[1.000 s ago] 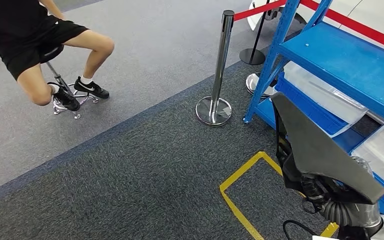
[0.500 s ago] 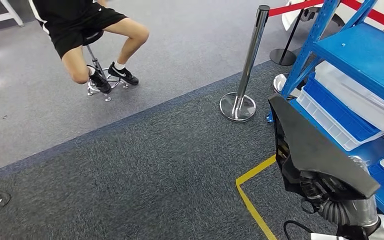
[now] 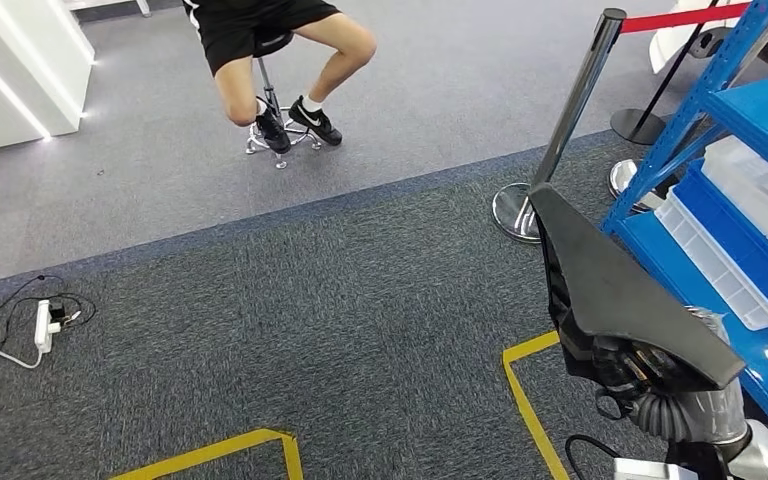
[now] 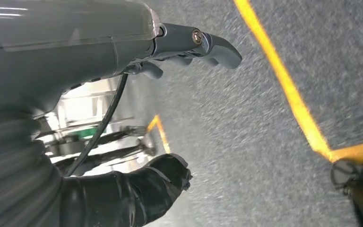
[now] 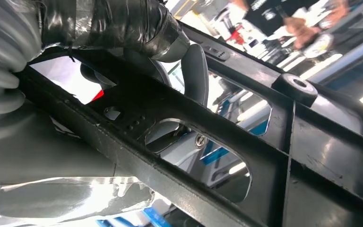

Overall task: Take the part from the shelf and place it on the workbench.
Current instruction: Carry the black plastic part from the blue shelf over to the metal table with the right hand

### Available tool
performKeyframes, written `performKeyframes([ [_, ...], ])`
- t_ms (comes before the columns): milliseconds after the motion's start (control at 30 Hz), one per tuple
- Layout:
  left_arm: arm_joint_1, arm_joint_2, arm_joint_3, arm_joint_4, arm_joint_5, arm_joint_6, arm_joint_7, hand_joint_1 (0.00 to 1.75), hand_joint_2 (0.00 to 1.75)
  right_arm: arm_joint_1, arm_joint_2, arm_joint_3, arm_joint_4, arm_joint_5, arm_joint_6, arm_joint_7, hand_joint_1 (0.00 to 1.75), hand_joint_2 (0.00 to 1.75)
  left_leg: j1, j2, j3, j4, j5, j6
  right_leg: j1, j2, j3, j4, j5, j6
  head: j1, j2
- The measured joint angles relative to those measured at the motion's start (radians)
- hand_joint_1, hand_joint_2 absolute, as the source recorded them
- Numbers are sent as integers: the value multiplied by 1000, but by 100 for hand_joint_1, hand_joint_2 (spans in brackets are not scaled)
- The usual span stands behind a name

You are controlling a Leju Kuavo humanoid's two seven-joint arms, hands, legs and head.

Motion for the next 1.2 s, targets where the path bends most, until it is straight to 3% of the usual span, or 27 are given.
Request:
performKeyframes([
  [33,3,1,0,0,-3,-2,-12,0,175,3,0,0,-1,0,-2,0,175,175,0,-10,-2,-10,12,6,-3,5,0,0,3,6,-1,0],
  [67,4,2,1,0,-6,-4,-21,0,175,8,0,0,-3,0,-5,-1,175,175,2,-20,-2,-21,26,12,-6,28,-3,8,-6,12,-2,0],
  [100,5,3,2,0,-8,-6,-28,0,175,13,-1,-1,-5,0,-8,-2,175,175,5,-29,-5,-31,40,17,-9,62,-14,34,-30,17,-1,0],
  [167,5,3,5,0,-8,-8,-41,0,175,26,-2,-1,-8,1,-11,-3,175,175,8,-48,-22,-33,61,22,-14,127,-55,143,-109,24,0,0],
  [233,5,3,9,0,-7,-11,-53,0,175,40,-3,-2,-9,1,-12,-3,175,175,9,-71,-49,-22,74,21,-17,140,-86,246,-162,31,1,0],
  [267,6,2,11,0,-4,-12,-57,0,175,46,-3,-2,-9,1,-12,-4,175,175,10,-84,-62,-13,79,19,-20,141,-78,253,-160,35,0,0],
  [300,6,2,13,0,1,-13,-60,0,175,49,-4,-3,-10,1,-12,-4,175,175,12,-96,-74,-2,81,16,-23,142,-52,222,-142,38,0,0],
  [367,6,1,21,0,16,-15,-68,0,175,51,-4,-4,-11,1,-12,-5,175,175,17,-119,-98,26,81,8,-30,165,27,100,-101,43,1,0],
  [433,6,0,33,0,28,-15,-78,0,175,54,-5,-6,-14,1,-11,-6,175,175,17,-138,-121,52,80,-4,-31,185,64,28,-90,37,2,0],
  [500,9,-1,41,0,30,-13,-86,0,175,58,-6,-8,-17,2,-11,-6,175,175,18,-153,-135,60,86,-17,-25,177,59,26,-89,22,3,0],
  [567,13,-1,44,0,27,-11,-92,0,175,59,-6,-9,-18,4,-11,-6,175,175,20,-147,-144,70,82,-27,-24,159,58,21,-80,6,2,0],
  [633,13,-2,47,0,22,-9,-96,0,175,61,-6,-11,-22,4,-10,-6,175,175,23,-111,-172,134,37,-37,-26,140,56,14,-71,-8,-3,0],
  [700,11,-3,50,0,18,-9,-100,0,175,65,-6,-14,-25,5,-10,-6,175,175,28,-80,-222,259,-34,-45,-23,120,50,13,-67,-12,-8,0],
  [767,11,-4,52,0,12,-9,-103,0,175,68,-6,-16,-26,6,-9,-6,175,175,33,-70,-243,330,-59,-50,-20,97,45,14,-65,-12,-8,0],
  [800,11,-4,53,0,9,-9,-105,0,175,68,-6,-18,-26,6,-8,-6,175,175,35,-66,-223,308,-44,-50,-19,86,45,14,-65,-12,-8,0],
  [867,11,-4,53,0,2,-9,-107,0,175,69,-6,-19,-27,6,-8,-6,175,175,35,-43,-141,175,7,-46,-19,65,47,14,-64,-8,-8,0],
  [933,9,-4,53,0,-1,-9,-108,0,175,68,-6,-21,-30,6,-8,-6,175,175,27,-20,-83,67,34,-37,-16,49,48,13,-63,2,-8,0],
  [967,9,-4,53,0,-3,-9,-109,0,175,68,-6,-22,-31,6,-8,-6,175,175,22,-16,-77,50,33,-32,-15,42,48,12,-62,8,-7,0],
  [1033,13,-3,53,0,-13,-5,-118,0,175,68,-6,-22,-32,6,-8,-6,175,175,18,-33,-80,44,40,-20,-15,28,50,7,-59,21,-7,0],
  [1100,18,-3,53,0,-32,5,-146,0,175,72,-7,-25,-35,6,-10,-5,175,175,20,-48,-76,27,52,-5,-19,55,44,26,-78,31,-4,0],
  [1167,20,-2,52,0,-49,11,-179,0,175,85,-9,-33,-40,6,-11,-5,175,175,22,-63,-72,16,61,7,-22,110,6,118,-138,32,2,0],
  [1200,20,-2,52,0,-55,12,-191,0,175,93,-10,-37,-43,6,-11,-5,175,175,20,-71,-74,17,63,11,-22,127,-25,184,-170,30,5,0],
])
